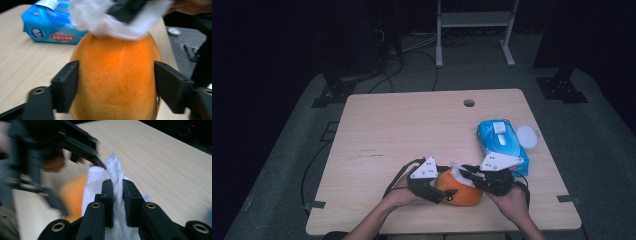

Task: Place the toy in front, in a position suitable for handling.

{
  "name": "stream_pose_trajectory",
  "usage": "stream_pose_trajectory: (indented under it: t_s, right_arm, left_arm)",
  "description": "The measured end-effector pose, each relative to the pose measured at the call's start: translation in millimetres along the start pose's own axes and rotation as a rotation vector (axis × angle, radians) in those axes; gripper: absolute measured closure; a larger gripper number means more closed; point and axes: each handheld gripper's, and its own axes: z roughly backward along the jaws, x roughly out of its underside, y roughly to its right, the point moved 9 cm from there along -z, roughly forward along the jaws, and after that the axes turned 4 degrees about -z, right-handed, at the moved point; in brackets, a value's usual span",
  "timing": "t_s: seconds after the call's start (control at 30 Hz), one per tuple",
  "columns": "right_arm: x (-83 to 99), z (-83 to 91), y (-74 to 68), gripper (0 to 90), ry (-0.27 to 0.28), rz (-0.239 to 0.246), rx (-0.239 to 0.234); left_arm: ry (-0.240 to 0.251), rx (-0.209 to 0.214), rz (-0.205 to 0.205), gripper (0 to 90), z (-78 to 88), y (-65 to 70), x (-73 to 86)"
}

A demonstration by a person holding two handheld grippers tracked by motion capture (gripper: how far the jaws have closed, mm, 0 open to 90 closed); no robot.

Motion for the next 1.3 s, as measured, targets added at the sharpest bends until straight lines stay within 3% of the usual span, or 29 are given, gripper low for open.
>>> stream_pose_trajectory:
  t_s: [0.07,0.17,0.27,0.33,0.37,0.5,0.6,0.67,0.77,0.97,1.03,1.1,1.3]
  right_arm:
    - [-4.2,-2.2,-14.5,78.8,0.006,0.045,-0.043]
    - [-1.9,-7.3,-22.9,78.9,-0.033,0.110,-0.022]
    - [3.0,-4.1,-8.8,79.4,-0.043,0.092,-0.002]
    - [8.5,0.5,6.1,79.4,-0.041,0.055,0.027]
    - [12.0,2.9,13.3,79.4,-0.040,0.028,0.039]
    - [13.4,2.7,14.9,79.3,-0.027,-0.006,0.028]
    - [11.1,-2.1,2.3,79.1,-0.025,0.028,-0.003]
    - [11.1,-2.9,-0.5,79.2,-0.033,0.056,-0.002]
    - [12.2,1.9,8.0,79.2,-0.039,0.032,-0.004]
    - [22.0,11.9,36.4,79.2,-0.023,-0.078,0.028]
    - [23.9,12.8,39.9,79.2,-0.024,-0.094,0.031]
    - [22.6,12.8,37.9,79.2,-0.011,-0.115,0.007]
    - [10.3,2.9,14.5,79.2,0.004,-0.049,-0.022]
  left_arm:
    - [-0.008,-0.014,0.020,30.3,0.8,-3.7,1.6]
    - [-0.007,-0.005,0.050,31.4,3.2,-8.6,6.7]
    - [-0.007,-0.007,0.105,32.1,6.7,-17.2,12.9]
    - [0.002,0.003,0.146,32.2,7.6,-21.7,16.1]
    - [0.007,0.007,0.148,32.1,7.4,-22.0,16.2]
    - [-0.002,0.005,0.143,30.7,4.7,-20.5,15.3]
    - [-0.025,0.017,0.127,27.6,5.7,-17.5,16.9]
    - [-0.022,0.024,0.138,27.4,6.9,-17.2,17.3]
    - [-0.023,0.024,0.129,28.4,7.1,-17.2,16.8]
    - [-0.023,0.031,0.121,29.1,8.5,-17.0,19.8]
    - [-0.027,0.034,0.107,28.8,8.4,-14.7,19.9]
    - [-0.034,0.031,0.097,28.5,6.7,-11.9,17.9]
    - [-0.058,0.050,0.042,26.9,4.9,-3.4,16.3]
